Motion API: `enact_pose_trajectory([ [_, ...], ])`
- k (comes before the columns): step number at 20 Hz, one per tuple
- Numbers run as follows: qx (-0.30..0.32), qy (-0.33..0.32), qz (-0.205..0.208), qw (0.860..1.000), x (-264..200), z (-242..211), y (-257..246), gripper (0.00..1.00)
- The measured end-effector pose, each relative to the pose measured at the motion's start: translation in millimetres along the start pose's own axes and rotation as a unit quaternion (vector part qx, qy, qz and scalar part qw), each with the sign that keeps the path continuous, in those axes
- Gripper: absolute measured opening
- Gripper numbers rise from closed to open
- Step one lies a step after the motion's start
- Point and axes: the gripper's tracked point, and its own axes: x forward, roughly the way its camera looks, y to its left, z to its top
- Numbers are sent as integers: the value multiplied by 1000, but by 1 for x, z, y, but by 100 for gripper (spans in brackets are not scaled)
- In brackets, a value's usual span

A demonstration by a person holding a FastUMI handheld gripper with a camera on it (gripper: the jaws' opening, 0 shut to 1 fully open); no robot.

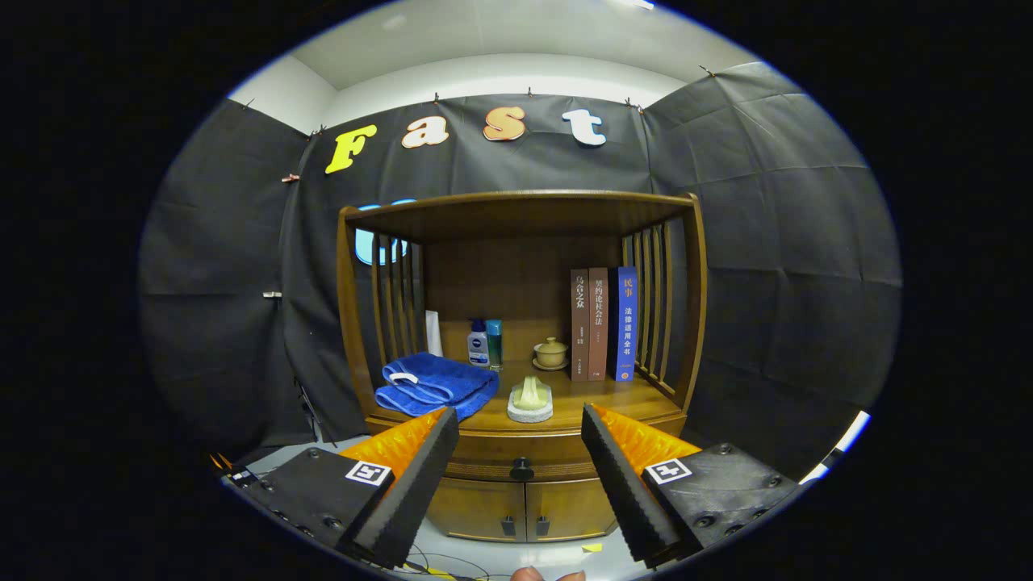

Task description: Pull open the drawer, take out the items inside it, and place them on the countertop above the cabinet.

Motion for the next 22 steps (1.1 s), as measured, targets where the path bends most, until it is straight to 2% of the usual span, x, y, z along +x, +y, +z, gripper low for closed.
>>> enact_pose_trajectory([
  [7, -12, 4, -2, 1000, -33, 16, -2, 98],
  [22, 4, -1, 3, 1000, -42, 19, -4, 98],
])
